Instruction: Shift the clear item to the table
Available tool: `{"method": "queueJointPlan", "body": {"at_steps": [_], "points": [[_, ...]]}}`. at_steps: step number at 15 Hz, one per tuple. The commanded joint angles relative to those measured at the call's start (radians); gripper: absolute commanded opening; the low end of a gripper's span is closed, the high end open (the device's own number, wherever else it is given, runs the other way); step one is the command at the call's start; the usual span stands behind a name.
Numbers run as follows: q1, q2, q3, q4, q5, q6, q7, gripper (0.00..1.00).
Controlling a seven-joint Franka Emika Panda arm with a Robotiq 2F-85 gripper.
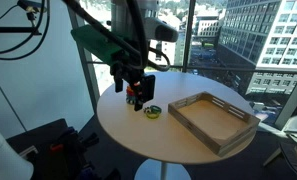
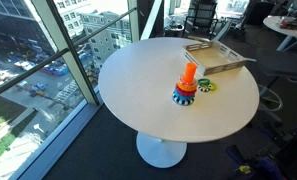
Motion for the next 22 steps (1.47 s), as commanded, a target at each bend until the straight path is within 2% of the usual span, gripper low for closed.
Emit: {"method": "queueJointPlan", "body": {"at_steps": [1,6,10,14,22], "points": [[-0.027,0.003,0.026,0.002,0.010,-0.003,-0.008,1.00],[-0.021,0.004,0.032,0.006,0.016,-0.009,-0.007,1.00],[-0.012,-0.003,0.067,0.012,0.012,-0.005,0.011,1.00],[0.003,-0.014,0.128,0.010,0.002,0.018,0.047,1.00],[0.060,-0.008,0.258,0.009,-0.004,0.138,0.144,1.00]]}}
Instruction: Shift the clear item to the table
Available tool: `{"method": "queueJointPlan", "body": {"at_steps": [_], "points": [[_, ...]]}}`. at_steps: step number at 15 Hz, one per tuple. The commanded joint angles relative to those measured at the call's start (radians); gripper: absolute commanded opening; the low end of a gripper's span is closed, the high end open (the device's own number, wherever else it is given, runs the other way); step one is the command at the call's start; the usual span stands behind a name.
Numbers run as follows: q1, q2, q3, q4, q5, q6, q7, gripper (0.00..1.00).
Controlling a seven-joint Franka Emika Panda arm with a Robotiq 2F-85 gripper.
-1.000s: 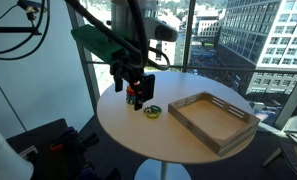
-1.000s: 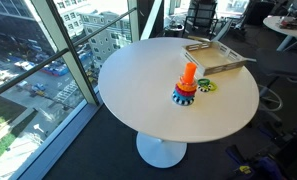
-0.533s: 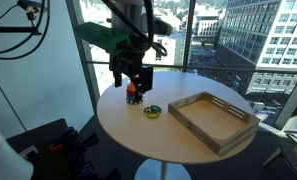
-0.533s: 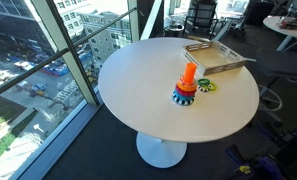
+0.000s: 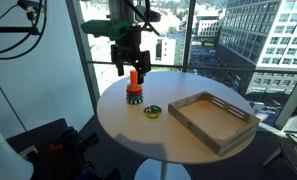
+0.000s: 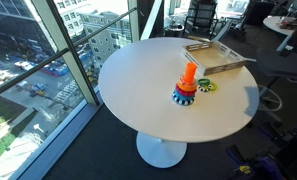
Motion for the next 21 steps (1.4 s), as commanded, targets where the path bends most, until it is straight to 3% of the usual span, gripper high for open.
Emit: {"method": "queueJointPlan", "body": {"at_steps": [1,9,21], "points": [[0.027,-0.001,0.046,0.004,-0.009,0.055,0.058,1.00],[0.083,0.041,0.119,-0.012,0.002,0.204,0.128,1.00],[0.105,0.083,0.121,-0.005,0.012,0.201,0.106,1.00]]}}
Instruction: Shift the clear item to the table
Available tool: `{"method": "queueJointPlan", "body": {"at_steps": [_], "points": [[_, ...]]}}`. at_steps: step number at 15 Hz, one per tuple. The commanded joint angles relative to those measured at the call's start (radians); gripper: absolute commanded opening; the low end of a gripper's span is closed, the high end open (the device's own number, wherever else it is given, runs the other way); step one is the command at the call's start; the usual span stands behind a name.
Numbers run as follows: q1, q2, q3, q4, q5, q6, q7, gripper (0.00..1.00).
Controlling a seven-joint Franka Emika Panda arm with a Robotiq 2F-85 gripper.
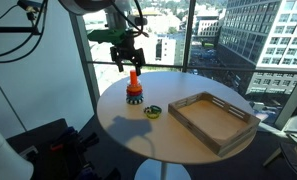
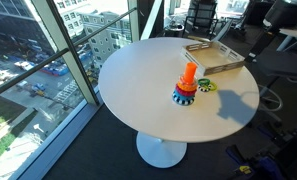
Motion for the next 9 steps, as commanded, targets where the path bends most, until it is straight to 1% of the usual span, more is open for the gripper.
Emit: {"method": "queueJointPlan", "body": {"at_steps": [1,4,9], "points": [[0.000,0.000,0.000,0.001,0.000,-0.002,0.000,1.00],[0.020,0.028,-0.001,0.010,0.034,0.036,-0.028,1.00],[0.066,0.101,0.003,0.030,0.128,0.109,-0.086,1.00]]}}
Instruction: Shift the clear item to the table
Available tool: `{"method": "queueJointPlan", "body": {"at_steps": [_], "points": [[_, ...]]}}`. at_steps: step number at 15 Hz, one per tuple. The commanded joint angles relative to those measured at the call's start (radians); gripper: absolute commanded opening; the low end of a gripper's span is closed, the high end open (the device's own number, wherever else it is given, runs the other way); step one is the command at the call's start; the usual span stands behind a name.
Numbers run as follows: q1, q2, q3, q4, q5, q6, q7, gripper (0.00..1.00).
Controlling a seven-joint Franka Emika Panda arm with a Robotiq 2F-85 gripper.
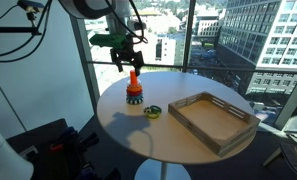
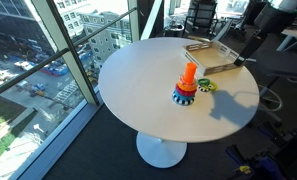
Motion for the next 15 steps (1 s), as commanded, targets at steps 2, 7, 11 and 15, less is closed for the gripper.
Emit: {"method": "queueJointPlan", "body": {"at_steps": [2,7,11,15], "points": [[0.037,0.093,0.011,0.040,0.077,0.061,-0.067,1.00],[0.043,0.186,0.055,0.075,0.070,0.118,-0.056,1.00],[0.040,0.246,0.091,0.113,0.064,0.147,-0.050,1.00],[0.037,0.305,0.117,0.157,0.039,0.155,-0.023,1.00]]}}
